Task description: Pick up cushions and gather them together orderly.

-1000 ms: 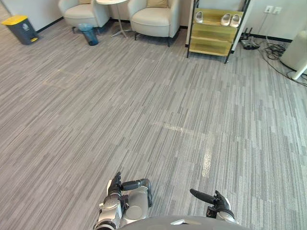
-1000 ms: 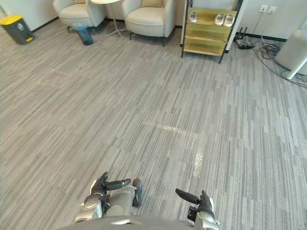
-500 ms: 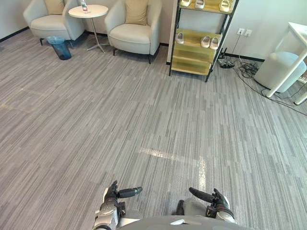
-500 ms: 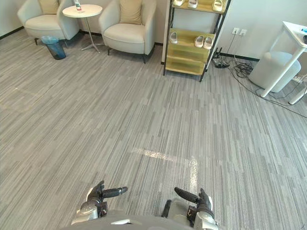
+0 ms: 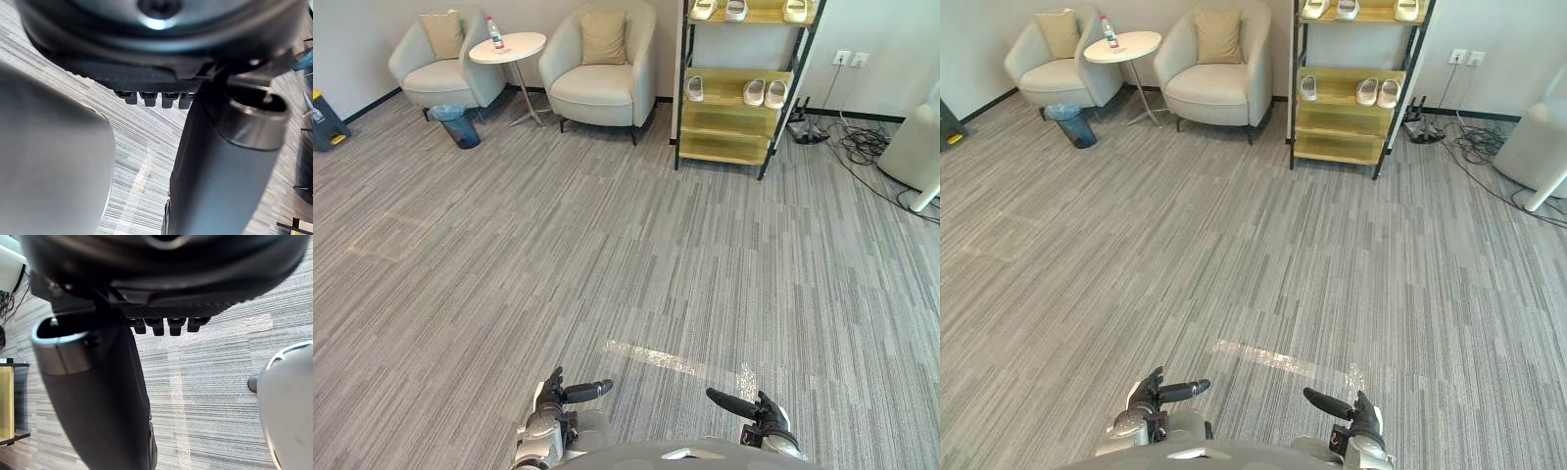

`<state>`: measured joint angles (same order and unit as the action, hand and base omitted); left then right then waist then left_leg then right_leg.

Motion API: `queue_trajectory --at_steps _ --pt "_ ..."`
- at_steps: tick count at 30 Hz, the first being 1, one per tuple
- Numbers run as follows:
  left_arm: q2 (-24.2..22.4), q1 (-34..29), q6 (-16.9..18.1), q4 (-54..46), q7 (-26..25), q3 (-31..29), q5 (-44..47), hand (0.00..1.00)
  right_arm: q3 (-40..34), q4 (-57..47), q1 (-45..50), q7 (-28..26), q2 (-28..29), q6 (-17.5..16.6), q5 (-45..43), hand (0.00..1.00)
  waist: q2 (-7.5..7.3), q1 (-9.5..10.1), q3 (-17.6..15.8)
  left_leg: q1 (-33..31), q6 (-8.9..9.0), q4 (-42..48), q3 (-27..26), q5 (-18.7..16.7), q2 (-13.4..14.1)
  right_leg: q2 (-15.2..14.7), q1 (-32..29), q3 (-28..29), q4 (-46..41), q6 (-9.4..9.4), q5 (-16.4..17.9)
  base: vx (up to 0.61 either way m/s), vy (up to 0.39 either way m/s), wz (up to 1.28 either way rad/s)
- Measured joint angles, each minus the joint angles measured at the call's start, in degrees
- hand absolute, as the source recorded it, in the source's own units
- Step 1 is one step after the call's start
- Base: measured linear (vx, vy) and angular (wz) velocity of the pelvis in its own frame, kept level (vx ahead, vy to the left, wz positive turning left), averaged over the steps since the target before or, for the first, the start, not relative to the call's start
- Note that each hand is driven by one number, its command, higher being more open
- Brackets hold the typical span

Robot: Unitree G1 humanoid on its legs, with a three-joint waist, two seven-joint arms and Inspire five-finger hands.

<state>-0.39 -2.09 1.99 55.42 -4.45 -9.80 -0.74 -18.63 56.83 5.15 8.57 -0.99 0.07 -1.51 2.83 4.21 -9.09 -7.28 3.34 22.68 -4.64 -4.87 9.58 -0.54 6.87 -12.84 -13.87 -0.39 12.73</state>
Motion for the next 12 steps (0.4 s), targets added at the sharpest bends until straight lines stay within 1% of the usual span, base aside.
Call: queue_trajectory --at_steps 1,2,3,4,5,6,8,10,12 --pt "0.3 -0.5 -0.1 0.2 0.0 0.0 0.0 1.00 0.1 0.2 0.0 0.3 0.1 0.2 -0.1 1.00 0.04 0.02 0.3 1.1 1.69 -2.1 0.8 -0.5 -0.4 -0.1 -0.1 0.6 -1.0 0.70 0.8 0.22 0.227 -0.01" --pt "0.6 -0.5 -0.1 0.2 0.0 0.0 0.0 1.00 0.1 0.2 0.1 0.3 0.4 0.3 -0.1 1.00 -0.52 -0.03 0.4 1.5 1.70 -2.8 0.6 -0.5 -0.7 -0.4 -0.1 0.7 -1.2 0.86 0.9 0.18 0.175 -0.01" --pt "1.3 -0.7 0.0 0.1 0.0 0.0 0.0 1.00 0.2 0.1 0.4 0.3 1.0 0.3 -0.1 1.00 -2.20 -0.10 1.0 2.2 1.66 -4.8 0.3 -0.4 -1.7 -1.6 -0.8 0.9 -1.7 1.49 1.3 0.14 0.088 -0.01" --pt "2.0 -1.1 -0.1 0.1 0.0 -0.1 0.0 1.00 0.3 0.2 0.6 0.3 1.6 0.6 0.3 1.00 -3.19 -0.04 1.5 2.9 1.62 -6.3 -0.3 -0.4 -2.5 -2.7 -1.0 1.3 -1.9 1.98 1.7 0.12 0.077 -0.04" --pt "2.1 -1.2 -0.1 0.1 0.0 -0.1 0.0 1.00 0.6 0.2 0.6 0.2 1.7 0.6 0.3 1.00 -3.39 -0.02 1.6 3.2 1.56 -6.6 -0.6 -0.4 -2.7 -2.9 -0.9 1.5 -1.9 2.09 1.8 0.11 0.075 -0.16" --pt "2.2 -1.4 -0.1 0.2 -0.2 -0.1 0.1 1.00 0.9 0.2 0.7 0.1 1.7 0.6 0.7 1.00 -3.69 0.00 1.8 4.6 1.28 -7.9 -1.6 -0.2 -3.8 -3.9 -0.7 2.4 -1.9 2.51 2.0 0.06 0.098 -0.25" --pt "2.0 -1.5 0.0 1.2 -0.1 0.0 0.1 1.00 0.8 0.1 0.8 0.1 1.6 0.7 1.5 1.00 -3.36 0.01 2.1 7.6 0.39 -11.3 -3.3 0.6 -5.1 -5.0 0.0 4.0 -1.5 3.05 2.0 0.05 0.119 -0.33" --pt "1.8 -1.5 0.0 2.2 0.0 0.0 0.1 1.00 0.6 0.2 1.1 0.1 1.6 0.7 1.5 1.00 -2.98 -0.09 2.7 9.6 0.07 -14.8 -4.4 1.9 -5.9 -5.6 0.2 5.0 -0.6 3.61 1.7 0.01 0.067 -0.23" --pt "1.7 -1.5 0.0 2.3 0.0 0.0 0.1 1.00 0.2 0.2 1.1 0.1 1.6 0.7 1.5 1.00 -2.93 -0.15 2.8 10.4 0.06 -16.8 -4.5 2.9 -6.2 -5.7 0.2 5.1 -0.2 3.92 1.5 0.00 0.015 -0.06"
